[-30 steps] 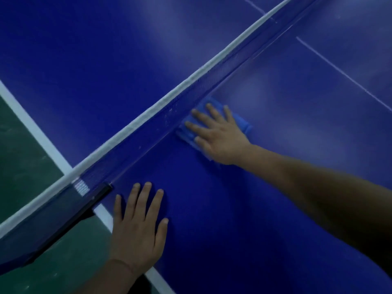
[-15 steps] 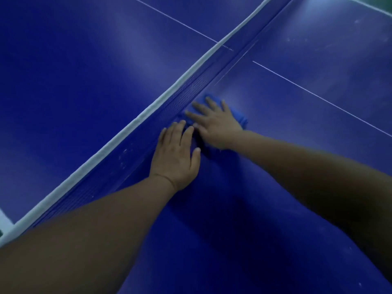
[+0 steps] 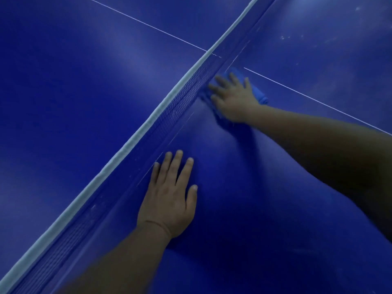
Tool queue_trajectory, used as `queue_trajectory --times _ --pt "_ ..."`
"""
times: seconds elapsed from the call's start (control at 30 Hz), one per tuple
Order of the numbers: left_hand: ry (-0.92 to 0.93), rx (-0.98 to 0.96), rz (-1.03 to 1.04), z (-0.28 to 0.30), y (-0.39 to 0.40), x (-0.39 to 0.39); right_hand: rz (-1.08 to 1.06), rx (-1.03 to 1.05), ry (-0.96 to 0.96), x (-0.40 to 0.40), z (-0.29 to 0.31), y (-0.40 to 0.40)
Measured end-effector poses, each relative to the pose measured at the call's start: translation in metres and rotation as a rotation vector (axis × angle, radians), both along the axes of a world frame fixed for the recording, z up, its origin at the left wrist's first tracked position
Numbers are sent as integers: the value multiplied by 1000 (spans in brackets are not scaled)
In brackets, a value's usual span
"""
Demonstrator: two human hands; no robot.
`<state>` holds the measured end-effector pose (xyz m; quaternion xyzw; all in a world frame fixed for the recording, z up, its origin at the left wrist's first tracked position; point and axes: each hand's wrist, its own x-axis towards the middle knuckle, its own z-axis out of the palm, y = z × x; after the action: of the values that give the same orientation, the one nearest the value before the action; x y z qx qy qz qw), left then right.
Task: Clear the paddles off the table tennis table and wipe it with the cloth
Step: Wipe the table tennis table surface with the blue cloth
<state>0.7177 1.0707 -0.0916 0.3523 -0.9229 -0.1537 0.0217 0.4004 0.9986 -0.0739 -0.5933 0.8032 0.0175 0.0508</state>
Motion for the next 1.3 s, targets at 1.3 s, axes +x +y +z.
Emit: queue_trajectory --times 1.3 --pt "-87 33 -37 6 -4 -4 -922 -82 -98 -65 -8 37"
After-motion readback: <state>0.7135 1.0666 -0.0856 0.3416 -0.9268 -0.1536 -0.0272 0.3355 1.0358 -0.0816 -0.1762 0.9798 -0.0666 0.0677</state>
